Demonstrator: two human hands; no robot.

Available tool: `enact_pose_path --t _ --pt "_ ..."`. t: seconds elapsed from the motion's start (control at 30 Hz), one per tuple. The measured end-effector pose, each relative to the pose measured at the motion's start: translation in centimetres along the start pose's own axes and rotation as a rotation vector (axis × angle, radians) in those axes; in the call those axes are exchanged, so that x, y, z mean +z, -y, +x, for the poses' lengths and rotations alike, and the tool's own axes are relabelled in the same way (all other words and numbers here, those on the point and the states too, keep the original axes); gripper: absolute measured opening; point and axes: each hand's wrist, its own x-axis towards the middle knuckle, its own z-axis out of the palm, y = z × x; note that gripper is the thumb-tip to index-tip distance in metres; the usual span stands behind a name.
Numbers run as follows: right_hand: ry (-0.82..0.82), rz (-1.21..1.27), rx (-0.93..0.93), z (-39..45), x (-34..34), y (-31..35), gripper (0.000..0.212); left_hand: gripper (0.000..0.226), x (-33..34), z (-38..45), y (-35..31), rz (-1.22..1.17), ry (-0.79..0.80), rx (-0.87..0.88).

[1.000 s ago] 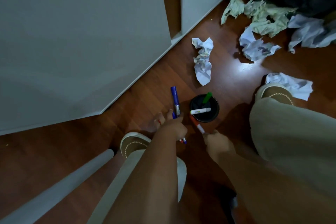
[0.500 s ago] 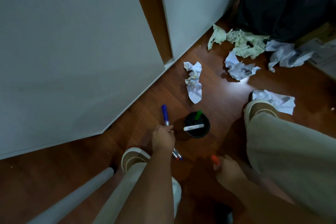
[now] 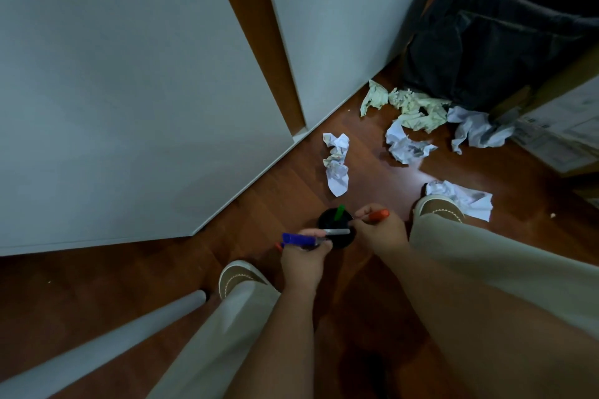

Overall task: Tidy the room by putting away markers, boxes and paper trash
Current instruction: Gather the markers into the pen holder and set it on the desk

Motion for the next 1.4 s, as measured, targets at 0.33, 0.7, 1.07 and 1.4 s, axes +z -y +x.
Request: enact_pose_path --t 0.33,0.7,1.07,1.4 --pt "0.099 -0.109 -0.101 1.5 0.5 -0.7 0.019 0.019 1.8 1.7 0.2 0.139 0.054 0.024" --pt "0.071 -0.175 -0.032 0.8 1.2 -1.1 0.052 0.038 0.6 1.5 2.0 0.039 0.019 -0.012" --pt "0.571 -0.732 0.083 -0.8 6.0 -4.6 0.016 0.025 -3.9 4.0 6.6 0.156 -0.168 -0.253" --pt "0.634 -0.824 -0.108 1.2 14.9 -5.2 0.035 0.057 -5.5 8.3 10.2 0.808 0.310 -0.201"
